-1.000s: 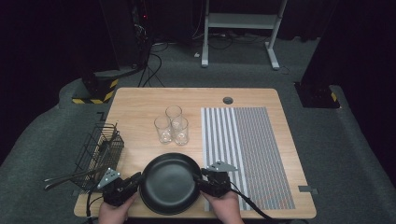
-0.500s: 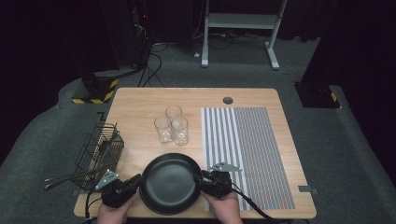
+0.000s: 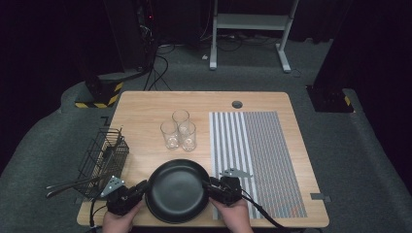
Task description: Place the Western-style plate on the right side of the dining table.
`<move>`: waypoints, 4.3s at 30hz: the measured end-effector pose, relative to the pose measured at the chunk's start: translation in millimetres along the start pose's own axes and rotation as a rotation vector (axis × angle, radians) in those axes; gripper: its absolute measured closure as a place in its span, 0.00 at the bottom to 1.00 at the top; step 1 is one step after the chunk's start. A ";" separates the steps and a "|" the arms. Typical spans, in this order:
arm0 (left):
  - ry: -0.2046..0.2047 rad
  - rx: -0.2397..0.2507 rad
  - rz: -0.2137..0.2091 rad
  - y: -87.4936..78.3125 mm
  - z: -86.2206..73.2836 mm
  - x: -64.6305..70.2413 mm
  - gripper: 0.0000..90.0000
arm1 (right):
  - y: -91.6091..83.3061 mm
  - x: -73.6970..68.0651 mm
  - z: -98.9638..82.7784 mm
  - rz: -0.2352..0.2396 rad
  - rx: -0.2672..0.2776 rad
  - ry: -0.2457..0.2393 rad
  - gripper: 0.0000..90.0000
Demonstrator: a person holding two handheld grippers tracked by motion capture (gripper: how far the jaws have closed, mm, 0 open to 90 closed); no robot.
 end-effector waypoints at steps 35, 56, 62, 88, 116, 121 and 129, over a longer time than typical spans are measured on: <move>0.038 -0.002 -0.002 5.8 -1.2 8.4 0.83 | -2.1 -0.8 -10.7 -0.006 0.004 -0.012 0.65; 0.051 -0.039 -0.008 12.9 -4.0 14.8 0.82 | -12.0 -0.5 -13.1 -0.051 0.033 -0.048 0.71; 0.069 -0.043 0.004 14.8 -4.5 17.0 0.81 | -11.8 0.4 -11.3 -0.053 0.035 -0.051 0.71; 0.078 -0.048 -0.016 9.5 -9.1 23.4 0.67 | -19.8 -4.3 -22.7 -0.011 0.018 -0.029 0.64; 0.094 -0.085 -0.037 18.6 -12.6 29.4 0.67 | -18.9 -7.0 -20.1 -0.012 -0.004 -0.024 0.58; 0.079 -0.082 -0.042 19.1 -10.9 27.5 0.66 | -11.2 -6.8 -9.3 -0.034 -0.001 -0.043 0.59; 0.075 -0.082 -0.044 21.6 -9.2 26.4 0.67 | 5.3 7.5 7.0 -0.010 0.006 -0.022 0.59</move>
Point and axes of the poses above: each handheld gripper's, and its own axes: y roughly forward along the jaws, z roughly out of its top, x roughly to its right, the point moved 6 cm from there along y, roughly forward along the jaws, and after that the axes turned 4 degrees about z, right-handed, at the moved point
